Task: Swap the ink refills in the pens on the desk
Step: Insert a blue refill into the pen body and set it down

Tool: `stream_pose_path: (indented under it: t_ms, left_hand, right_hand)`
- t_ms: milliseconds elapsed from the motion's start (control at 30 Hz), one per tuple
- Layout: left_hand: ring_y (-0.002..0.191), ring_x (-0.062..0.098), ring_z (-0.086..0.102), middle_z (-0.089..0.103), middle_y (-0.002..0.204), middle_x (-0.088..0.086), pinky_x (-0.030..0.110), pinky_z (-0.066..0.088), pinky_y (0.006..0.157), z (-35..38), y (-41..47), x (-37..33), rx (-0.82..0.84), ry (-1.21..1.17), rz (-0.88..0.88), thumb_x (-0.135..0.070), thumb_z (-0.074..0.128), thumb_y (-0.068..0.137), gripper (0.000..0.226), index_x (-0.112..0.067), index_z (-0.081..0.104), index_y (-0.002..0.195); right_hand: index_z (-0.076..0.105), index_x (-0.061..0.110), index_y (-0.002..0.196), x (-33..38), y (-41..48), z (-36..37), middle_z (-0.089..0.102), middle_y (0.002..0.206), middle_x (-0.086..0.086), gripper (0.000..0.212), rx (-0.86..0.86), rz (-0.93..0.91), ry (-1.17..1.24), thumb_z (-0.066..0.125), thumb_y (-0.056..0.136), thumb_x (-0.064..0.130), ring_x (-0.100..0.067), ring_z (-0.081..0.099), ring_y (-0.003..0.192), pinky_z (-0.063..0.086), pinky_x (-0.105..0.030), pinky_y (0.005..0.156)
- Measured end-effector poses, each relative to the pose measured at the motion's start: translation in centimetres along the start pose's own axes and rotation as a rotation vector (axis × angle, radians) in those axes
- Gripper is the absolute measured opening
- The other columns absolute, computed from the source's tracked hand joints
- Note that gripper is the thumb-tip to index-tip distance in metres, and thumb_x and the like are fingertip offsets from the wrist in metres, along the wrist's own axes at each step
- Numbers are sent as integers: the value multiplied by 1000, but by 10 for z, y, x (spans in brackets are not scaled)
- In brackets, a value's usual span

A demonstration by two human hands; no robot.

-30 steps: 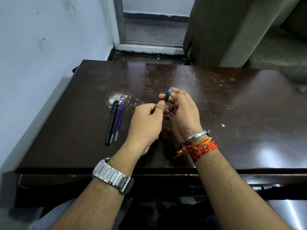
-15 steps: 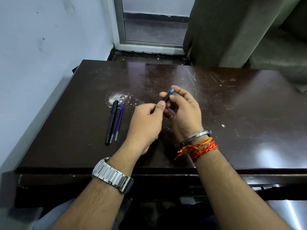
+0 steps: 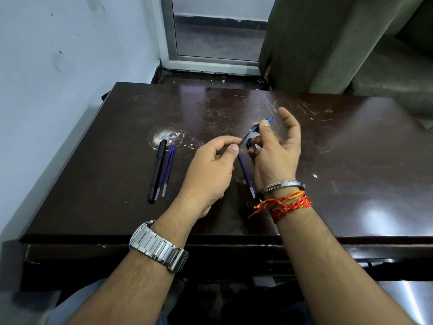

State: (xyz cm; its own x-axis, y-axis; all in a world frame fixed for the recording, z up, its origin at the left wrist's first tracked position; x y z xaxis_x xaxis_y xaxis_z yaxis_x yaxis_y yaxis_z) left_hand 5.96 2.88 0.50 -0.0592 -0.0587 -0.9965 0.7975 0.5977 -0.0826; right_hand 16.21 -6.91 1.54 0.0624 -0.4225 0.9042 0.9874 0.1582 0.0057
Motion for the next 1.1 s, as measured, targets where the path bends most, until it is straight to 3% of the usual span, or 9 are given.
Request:
stream_pose_path:
  t_ms: [100,200,267,367,467,633,800,933,1100]
  left_hand:
    - [33,3,31,43,46,-13,14,24,33,-3,1,0,-34,1,-1,-24,52,102,20,-29,71,99]
    - [34,3,31,44,47,-13,14,24,33,-9,3,1,-83,-2,4,-24,52,102,19,-28,71,98]
    - [34,2,32,45,47,-14,14,25,32,-11,4,1,-97,1,11,-24,53,102,19,-29,71,99]
    - [33,-3,44,55,48,-19,8,29,33,-11,4,-3,-95,18,59,-22,52,102,20,-30,70,99]
    - [36,-5,48,61,55,-19,6,31,35,-14,4,-7,-95,92,124,-23,53,101,20,-34,70,101]
    - [42,4,46,58,56,-8,25,36,48,-17,7,3,-108,330,108,-42,59,92,17,-39,57,108]
    - [60,16,60,61,57,-9,27,38,53,-35,9,14,-155,585,-141,-47,52,72,27,-22,62,71]
    - [43,9,46,46,39,-13,24,30,47,-45,11,10,-265,565,-94,-44,58,74,31,-20,50,56]
    - [38,2,45,50,40,-14,21,34,42,-19,9,8,-99,516,54,-44,68,80,25,-27,66,62]
  right_hand:
    - [66,25,101,3,2,-5,60,66,4,20,-44,-68,-41,58,94,8,-5,49,52,45,-22,46]
    - [68,22,90,-2,3,-3,56,66,3,18,-27,-23,-165,57,94,9,-6,47,49,43,-23,45]
    - [69,18,85,-8,1,2,55,63,3,15,58,32,-304,58,93,12,-7,47,47,42,-25,45]
    - [73,18,72,-20,-7,15,55,54,6,17,246,123,-321,66,88,20,-7,46,44,39,-21,42]
    - [74,22,65,-24,-13,22,56,50,11,20,308,86,-371,71,85,26,-4,48,46,40,-20,46]
    - [71,20,68,-17,-4,13,52,54,3,19,199,22,-350,70,86,24,-10,44,48,38,-26,49]
    - [68,21,66,-3,12,-12,46,58,-2,21,-83,13,-152,69,87,23,-11,41,45,37,-25,44]
    - [69,24,63,-8,14,-13,52,56,3,23,-23,48,-336,70,85,29,-15,45,54,40,-33,57]
    - [69,18,68,-17,5,-2,52,55,1,20,36,129,-390,70,86,26,-14,44,50,40,-31,53]
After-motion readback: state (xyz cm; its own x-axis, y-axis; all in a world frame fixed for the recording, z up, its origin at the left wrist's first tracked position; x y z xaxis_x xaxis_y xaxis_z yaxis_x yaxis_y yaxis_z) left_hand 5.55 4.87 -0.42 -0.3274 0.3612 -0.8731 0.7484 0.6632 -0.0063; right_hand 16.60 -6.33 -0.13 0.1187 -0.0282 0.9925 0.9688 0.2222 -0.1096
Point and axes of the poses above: each hand's wrist, its own y-axis towards the middle knuckle, its own z-axis out of the palm, x = y × z, the point moved 7 cm from there along y, towards the middle knuckle
